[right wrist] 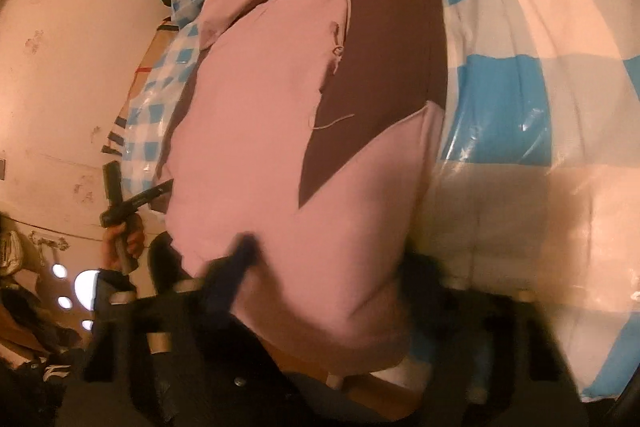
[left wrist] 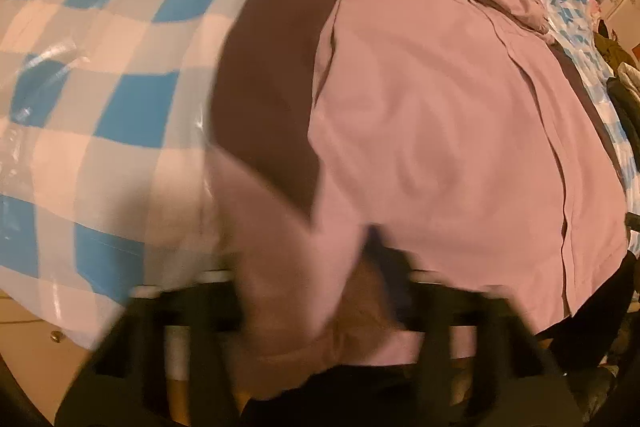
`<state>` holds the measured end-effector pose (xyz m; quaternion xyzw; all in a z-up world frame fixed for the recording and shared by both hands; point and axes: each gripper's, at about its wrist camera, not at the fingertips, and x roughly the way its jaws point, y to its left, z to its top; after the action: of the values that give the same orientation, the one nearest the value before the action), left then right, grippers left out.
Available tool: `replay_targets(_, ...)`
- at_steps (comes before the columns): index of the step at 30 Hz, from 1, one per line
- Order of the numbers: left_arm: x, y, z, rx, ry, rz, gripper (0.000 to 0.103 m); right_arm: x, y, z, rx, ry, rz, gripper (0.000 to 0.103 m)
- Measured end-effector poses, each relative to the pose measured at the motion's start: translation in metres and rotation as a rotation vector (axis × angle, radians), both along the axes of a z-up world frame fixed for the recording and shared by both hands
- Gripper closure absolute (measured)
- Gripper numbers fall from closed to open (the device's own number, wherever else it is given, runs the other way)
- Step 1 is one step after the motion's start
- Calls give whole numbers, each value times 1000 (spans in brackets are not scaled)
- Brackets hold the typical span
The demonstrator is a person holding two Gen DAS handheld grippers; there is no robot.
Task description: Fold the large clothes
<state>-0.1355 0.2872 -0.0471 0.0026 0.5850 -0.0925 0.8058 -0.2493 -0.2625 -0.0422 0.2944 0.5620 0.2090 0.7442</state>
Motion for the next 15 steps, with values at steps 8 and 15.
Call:
replay_targets(8, -13, -10, 58, -119, -92, 7, 91, -4, -5, 43, 178, -220, -66, 83)
replay_targets(15, -69, -29, 105, -264, -103, -100, 92, -38, -37, 84, 187, -301, -58, 84)
